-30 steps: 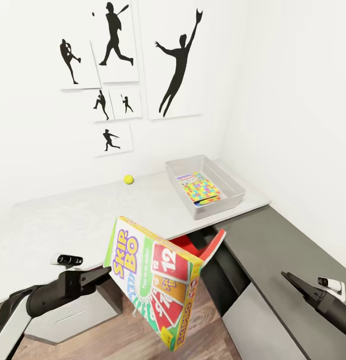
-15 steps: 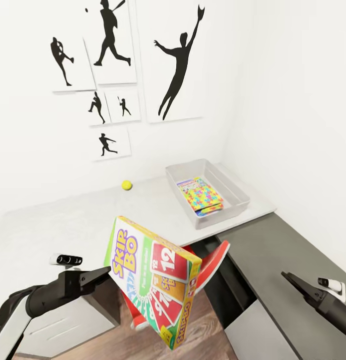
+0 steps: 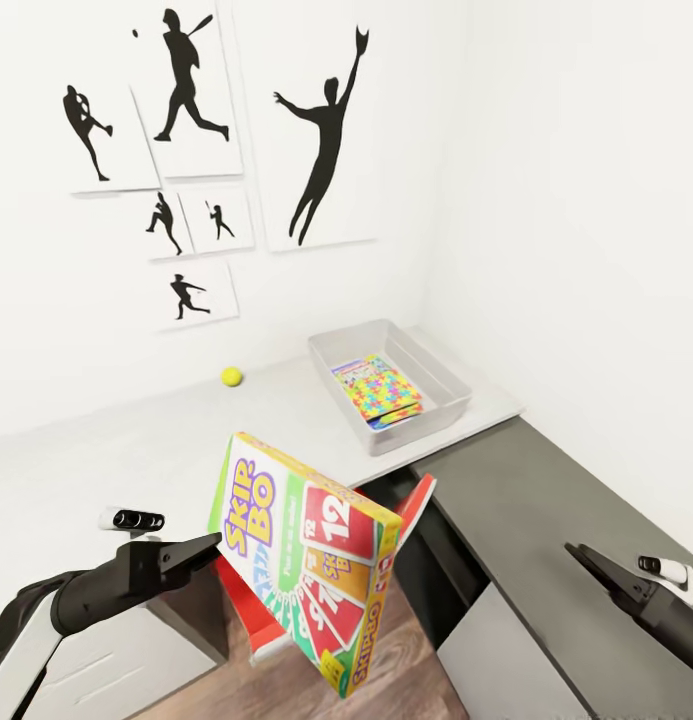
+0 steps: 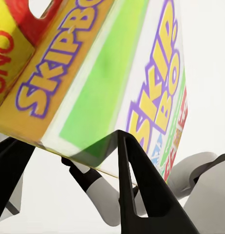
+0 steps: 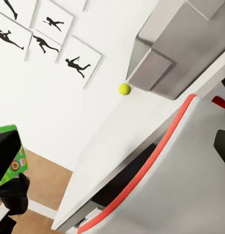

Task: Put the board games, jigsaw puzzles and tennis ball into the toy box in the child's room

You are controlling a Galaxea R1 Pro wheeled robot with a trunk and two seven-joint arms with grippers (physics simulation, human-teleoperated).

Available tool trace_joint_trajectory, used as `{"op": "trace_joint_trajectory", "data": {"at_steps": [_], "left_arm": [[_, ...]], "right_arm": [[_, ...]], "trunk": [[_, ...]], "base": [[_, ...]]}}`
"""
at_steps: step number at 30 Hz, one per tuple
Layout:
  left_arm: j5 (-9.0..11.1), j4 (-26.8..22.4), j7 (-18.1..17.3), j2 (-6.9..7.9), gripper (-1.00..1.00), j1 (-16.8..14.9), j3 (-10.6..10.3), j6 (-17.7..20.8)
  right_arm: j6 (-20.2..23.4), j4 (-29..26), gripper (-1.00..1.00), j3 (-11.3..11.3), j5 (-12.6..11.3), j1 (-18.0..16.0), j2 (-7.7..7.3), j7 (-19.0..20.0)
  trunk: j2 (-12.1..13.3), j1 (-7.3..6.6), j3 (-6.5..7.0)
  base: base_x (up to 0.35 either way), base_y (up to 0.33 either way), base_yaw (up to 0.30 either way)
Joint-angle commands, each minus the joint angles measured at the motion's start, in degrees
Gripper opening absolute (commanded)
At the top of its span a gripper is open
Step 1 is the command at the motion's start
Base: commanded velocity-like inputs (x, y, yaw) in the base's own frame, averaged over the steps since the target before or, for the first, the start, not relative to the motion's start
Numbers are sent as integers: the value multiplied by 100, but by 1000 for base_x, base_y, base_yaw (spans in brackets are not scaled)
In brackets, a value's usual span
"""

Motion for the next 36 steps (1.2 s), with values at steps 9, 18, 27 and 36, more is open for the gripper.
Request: {"op": "trace_joint_trajectory", "data": {"at_steps": [9,18,27,36], "left_arm": [[17,4,-5,15,-100,-2,5,39],[-5,10,21,13,-100,6,223,46],[-30,25,50,12,-100,7,364,53],[-24,46,48,31,-100,21,550,65]], "right_arm": [[52,-29,100,-1,-7,-4,-1,0],[57,-12,100,-1,-16,-4,-1,-1],[59,-1,100,-8,-28,-4,-1,-1],[58,0,100,-3,-29,-4,-1,-1]], "trunk": [[-5,1,25],[-5,1,28],[-5,1,82],[-5,1,145]], "base": [[0,36,-95],[0,0,-9],[0,0,-172],[0,0,-198]]}}
